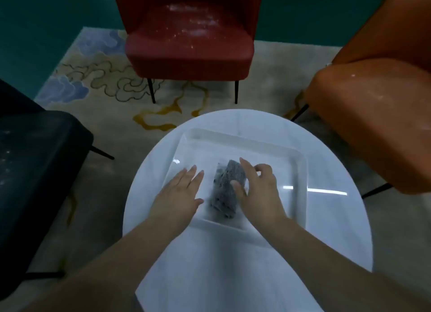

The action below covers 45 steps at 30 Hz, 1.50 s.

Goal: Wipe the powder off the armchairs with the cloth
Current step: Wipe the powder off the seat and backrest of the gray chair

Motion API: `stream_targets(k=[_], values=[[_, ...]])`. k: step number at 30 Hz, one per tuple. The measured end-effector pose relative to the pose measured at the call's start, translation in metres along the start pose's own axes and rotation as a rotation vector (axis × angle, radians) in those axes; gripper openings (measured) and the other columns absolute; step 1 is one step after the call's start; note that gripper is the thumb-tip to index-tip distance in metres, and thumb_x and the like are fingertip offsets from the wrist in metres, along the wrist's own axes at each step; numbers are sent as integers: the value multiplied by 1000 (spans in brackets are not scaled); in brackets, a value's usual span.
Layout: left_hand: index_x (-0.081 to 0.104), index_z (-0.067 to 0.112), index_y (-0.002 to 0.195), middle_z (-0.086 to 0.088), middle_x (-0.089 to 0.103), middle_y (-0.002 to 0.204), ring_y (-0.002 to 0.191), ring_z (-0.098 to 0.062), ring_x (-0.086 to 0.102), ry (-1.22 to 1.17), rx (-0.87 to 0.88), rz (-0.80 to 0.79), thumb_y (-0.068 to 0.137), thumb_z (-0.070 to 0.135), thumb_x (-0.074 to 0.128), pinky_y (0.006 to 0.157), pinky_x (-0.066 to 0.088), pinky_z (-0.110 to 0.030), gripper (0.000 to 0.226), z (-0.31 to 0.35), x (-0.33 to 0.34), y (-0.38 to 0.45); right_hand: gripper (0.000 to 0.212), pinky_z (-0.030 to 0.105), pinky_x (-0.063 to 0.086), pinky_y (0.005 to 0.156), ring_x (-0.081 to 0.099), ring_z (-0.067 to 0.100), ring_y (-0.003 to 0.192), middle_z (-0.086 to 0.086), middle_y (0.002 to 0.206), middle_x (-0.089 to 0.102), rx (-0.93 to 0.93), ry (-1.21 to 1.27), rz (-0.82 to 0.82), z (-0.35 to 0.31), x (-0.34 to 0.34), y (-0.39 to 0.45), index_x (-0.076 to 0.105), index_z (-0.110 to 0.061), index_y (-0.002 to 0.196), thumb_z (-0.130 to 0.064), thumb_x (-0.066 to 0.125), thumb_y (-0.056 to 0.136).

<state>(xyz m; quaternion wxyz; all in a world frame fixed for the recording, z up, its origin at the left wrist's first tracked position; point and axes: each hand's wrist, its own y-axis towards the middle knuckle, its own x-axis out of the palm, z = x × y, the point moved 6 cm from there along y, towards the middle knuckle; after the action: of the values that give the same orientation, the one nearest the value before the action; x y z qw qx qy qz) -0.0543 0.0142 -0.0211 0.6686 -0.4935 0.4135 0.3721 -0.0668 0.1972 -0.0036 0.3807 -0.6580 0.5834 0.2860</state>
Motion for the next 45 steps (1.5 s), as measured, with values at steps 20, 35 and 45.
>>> stream_targets(k=[20,35,45], values=[[17,25,153,1,10,161,147,-20,9,-38,-46,-21,100,46,37,120,13,-33,60,-7,20,0,61,24,44,77,50,17,79,6,107,38,184,238,-102,9,37,18,40,-36,139,-10,58,87],[19,27,152,3,20,159,146,-17,16,-178,-356,-5,99,49,34,121,11,-38,59,-22,-32,-193,39,19,48,46,58,13,73,-2,110,43,52,327,-261,-62,-36,-94,51,-44,115,-22,61,85],[30,20,150,-2,31,155,141,-21,27,-362,-839,74,97,44,40,118,16,-35,59,7,33,-380,35,30,48,37,58,29,45,5,110,43,-368,220,-717,-154,-1,-185,54,-37,115,-21,67,88]])
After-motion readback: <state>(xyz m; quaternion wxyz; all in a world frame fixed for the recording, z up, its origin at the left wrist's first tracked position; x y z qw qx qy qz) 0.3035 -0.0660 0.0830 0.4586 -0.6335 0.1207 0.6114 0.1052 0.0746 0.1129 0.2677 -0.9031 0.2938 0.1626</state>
